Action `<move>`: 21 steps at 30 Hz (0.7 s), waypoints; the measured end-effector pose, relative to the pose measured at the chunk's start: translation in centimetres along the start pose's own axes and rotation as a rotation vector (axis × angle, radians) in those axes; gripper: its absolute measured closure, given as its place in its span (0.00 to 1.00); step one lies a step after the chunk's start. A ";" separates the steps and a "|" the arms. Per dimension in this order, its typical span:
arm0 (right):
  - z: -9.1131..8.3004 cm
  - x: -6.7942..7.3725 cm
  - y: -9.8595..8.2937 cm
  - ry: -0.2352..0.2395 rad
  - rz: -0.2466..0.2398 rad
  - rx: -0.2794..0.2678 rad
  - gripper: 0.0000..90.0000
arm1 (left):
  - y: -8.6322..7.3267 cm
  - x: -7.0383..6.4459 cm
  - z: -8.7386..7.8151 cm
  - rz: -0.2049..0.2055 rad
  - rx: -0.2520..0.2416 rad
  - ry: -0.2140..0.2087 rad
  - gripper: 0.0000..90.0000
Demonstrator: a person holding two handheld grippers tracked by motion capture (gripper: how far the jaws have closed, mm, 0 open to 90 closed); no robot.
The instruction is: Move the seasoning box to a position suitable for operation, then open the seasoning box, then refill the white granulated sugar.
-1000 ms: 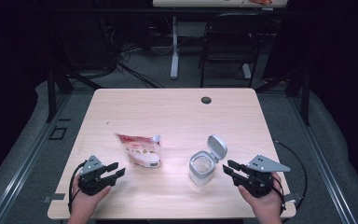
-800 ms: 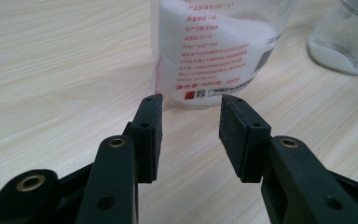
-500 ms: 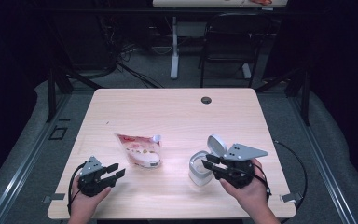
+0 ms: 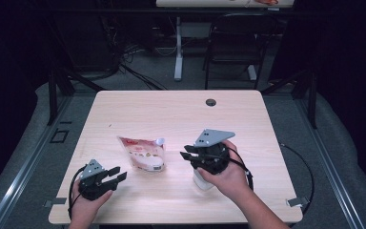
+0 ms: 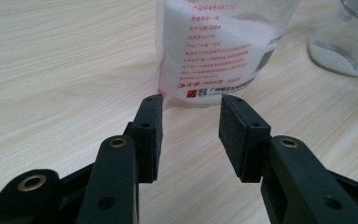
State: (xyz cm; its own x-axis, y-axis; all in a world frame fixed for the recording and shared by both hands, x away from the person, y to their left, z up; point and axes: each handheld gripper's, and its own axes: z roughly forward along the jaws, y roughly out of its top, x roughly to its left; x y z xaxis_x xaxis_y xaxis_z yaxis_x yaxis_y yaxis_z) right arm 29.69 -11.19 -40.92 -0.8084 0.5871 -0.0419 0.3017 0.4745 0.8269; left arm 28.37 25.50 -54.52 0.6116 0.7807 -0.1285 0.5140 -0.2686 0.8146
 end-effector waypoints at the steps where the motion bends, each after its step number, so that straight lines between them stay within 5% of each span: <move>1: 0.3 0.0 0.4 0.005 0.000 0.001 0.83 | 0.0 0.0 0.0 -0.001 -0.003 0.000 0.67; 9: 3.0 -0.5 2.8 0.047 -0.011 0.048 0.84 | 0.2 0.0 0.1 0.003 -0.001 -0.013 0.71; 21: 5.7 -0.5 5.0 0.104 0.000 0.022 0.80 | 0.2 0.1 0.1 -0.002 -0.004 -0.013 0.70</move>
State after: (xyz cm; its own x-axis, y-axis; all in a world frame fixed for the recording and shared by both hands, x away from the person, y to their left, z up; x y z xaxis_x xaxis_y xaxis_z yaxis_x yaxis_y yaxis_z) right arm 34.52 -5.39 -39.95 -0.8563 0.5162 0.0173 0.3115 0.4895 0.8145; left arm 28.59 25.52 -54.41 0.6185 0.7737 -0.1378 0.5127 -0.2644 0.8169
